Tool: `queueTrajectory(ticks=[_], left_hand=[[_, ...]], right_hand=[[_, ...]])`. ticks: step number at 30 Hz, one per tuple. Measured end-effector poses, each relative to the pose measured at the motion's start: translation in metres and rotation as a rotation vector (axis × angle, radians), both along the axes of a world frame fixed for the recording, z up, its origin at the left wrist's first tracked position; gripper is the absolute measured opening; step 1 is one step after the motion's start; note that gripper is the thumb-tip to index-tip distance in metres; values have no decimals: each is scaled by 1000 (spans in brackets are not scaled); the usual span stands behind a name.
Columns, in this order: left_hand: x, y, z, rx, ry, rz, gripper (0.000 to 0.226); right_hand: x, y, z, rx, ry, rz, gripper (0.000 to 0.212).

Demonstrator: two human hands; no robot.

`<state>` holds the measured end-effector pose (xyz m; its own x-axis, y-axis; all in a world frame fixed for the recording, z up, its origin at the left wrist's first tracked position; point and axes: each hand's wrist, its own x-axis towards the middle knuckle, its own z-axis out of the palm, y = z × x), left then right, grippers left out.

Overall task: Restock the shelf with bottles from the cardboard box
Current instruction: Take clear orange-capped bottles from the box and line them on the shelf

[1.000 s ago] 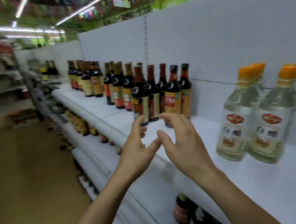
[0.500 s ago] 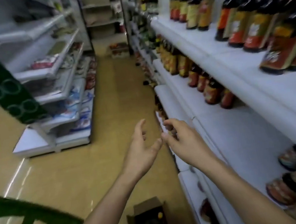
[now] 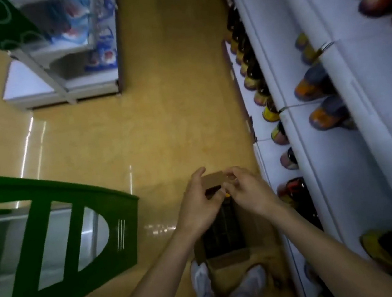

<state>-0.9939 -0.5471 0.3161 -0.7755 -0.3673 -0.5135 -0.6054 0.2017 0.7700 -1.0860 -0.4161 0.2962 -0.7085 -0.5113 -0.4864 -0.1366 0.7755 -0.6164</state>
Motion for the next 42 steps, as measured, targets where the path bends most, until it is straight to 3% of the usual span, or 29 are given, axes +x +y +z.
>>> queueTrajectory(ticks=[4,8,25,35,42], left_hand=[[8,5,-62,65,-71,-2,64],[14,16,-141,108,-164,1,69],[18,55,-400,74,-342,-116,77],[5,51,-477,38,-380,-158,75],[7,50,-497,56,-423,-165,74]], right_hand=[[6,11,-68,19,-60,-58,36],[11,26,-144,66,-142,-129,39],[9,35,-400,135,-244,-239,55],[-5,11,-489,204,-227,-410,74],[-16,-7,-532,1,-222,-690,45]])
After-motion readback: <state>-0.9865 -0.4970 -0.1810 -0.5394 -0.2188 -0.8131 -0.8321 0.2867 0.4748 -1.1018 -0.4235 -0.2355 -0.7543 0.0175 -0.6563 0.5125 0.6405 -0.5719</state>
